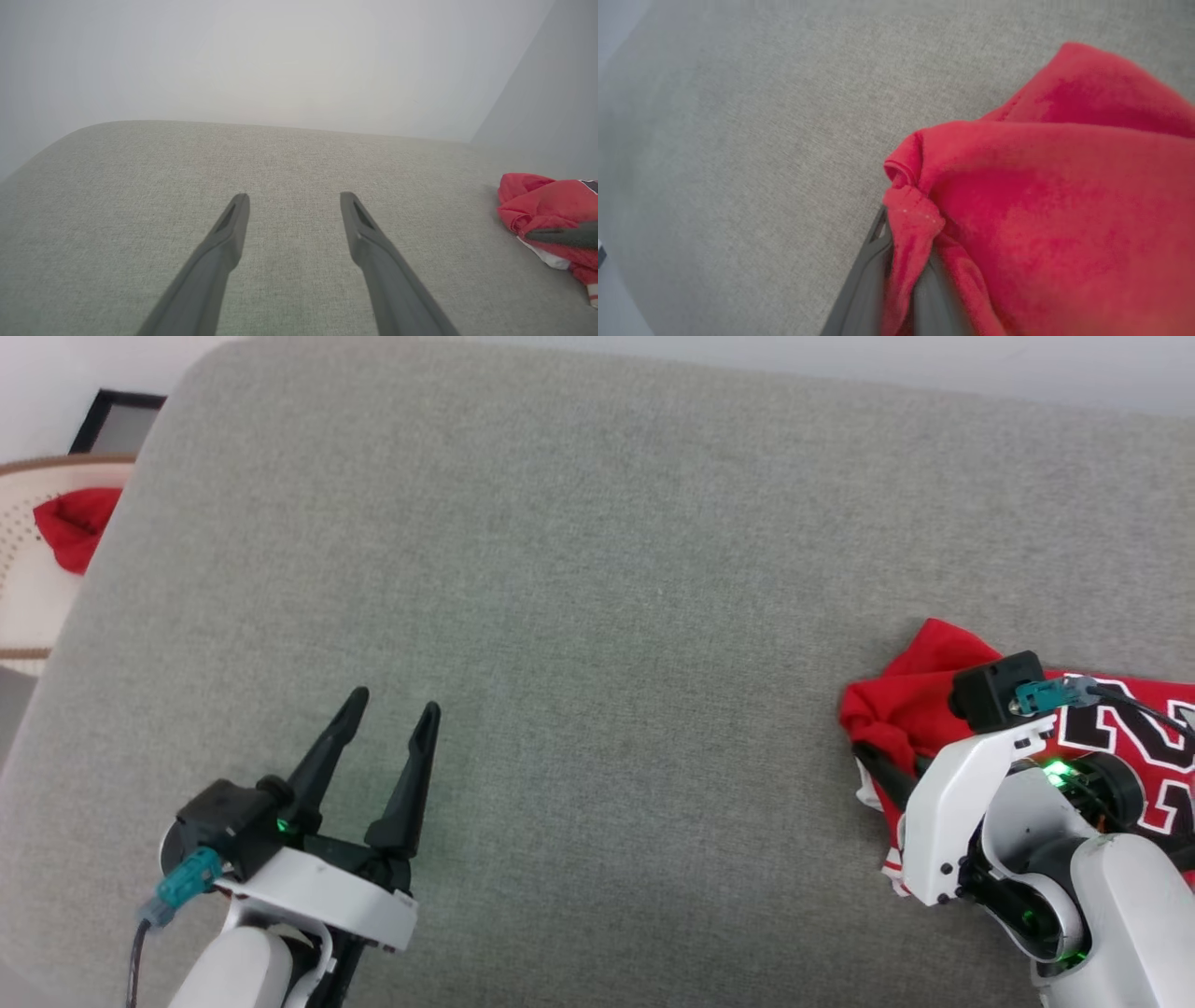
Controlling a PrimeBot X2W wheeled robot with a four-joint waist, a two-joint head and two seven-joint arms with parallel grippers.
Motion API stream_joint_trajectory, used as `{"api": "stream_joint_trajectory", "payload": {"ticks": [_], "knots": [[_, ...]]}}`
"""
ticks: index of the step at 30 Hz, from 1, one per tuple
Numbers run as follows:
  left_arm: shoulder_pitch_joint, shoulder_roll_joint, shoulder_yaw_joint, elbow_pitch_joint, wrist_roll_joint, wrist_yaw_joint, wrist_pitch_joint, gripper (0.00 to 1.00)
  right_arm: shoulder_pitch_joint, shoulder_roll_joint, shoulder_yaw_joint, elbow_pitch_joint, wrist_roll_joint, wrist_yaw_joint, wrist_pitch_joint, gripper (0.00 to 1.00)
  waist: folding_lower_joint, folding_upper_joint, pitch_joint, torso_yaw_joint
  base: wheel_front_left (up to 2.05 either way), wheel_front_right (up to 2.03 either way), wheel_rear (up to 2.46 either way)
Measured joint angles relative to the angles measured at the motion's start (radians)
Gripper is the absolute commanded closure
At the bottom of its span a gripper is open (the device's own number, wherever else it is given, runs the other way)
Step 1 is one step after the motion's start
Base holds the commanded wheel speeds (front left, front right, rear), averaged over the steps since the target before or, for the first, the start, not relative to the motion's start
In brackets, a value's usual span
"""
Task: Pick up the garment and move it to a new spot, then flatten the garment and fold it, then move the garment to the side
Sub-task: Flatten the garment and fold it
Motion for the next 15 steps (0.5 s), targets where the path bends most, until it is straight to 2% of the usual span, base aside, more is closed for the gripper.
{"api": "stream_joint_trajectory", "payload": {"ticks": [1,5,15], "knots": [[0.002,0.0,0.0,0.002,-0.002,0.0,0.0,0.0,0.0,0.006,-0.003,0.001,0.015,0.0,-0.01,0.0,0.0,0.0,-0.005,-0.003,0.0,0.0,0.0],[0.016,0.004,0.003,0.01,-0.008,0.0,0.0,0.0,0.0,0.004,-0.011,-0.005,0.039,0.0,-0.035,0.0,-0.0001,0.0,-0.021,-0.017,0.0,0.0,0.0],[0.042,0.014,0.006,0.034,-0.034,0.0,0.0,0.0,0.019,-0.029,-0.116,-0.004,0.096,0.0,-0.149,0.0,-0.0001,0.0,-0.079,-0.09,0.0,0.0,0.0]]}}
